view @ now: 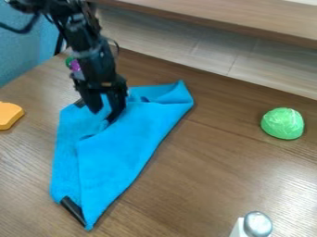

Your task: Fold the cloth from bottom right to top left

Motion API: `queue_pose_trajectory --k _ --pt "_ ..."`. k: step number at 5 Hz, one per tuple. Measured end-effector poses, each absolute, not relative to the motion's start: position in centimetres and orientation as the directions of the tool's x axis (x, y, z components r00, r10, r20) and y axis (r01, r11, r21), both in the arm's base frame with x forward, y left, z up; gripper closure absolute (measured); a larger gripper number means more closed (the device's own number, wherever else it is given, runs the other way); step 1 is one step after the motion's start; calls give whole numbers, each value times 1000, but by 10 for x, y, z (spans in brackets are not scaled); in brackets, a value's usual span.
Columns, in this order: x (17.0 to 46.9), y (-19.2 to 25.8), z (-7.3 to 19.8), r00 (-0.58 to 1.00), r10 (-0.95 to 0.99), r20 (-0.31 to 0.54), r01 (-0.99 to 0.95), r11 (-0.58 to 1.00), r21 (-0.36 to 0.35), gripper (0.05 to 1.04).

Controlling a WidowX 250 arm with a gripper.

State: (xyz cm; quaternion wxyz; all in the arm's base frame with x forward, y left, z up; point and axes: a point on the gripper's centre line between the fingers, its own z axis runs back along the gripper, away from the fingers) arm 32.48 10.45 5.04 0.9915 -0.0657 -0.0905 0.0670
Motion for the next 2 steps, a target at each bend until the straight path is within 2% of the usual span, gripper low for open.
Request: queue_pose_trajectory --k 1,2 --pt "322 101 78 965 162 206 -128 977 -170 79" --pt "317 101 97 964 174 202 -143 977 -158 82"
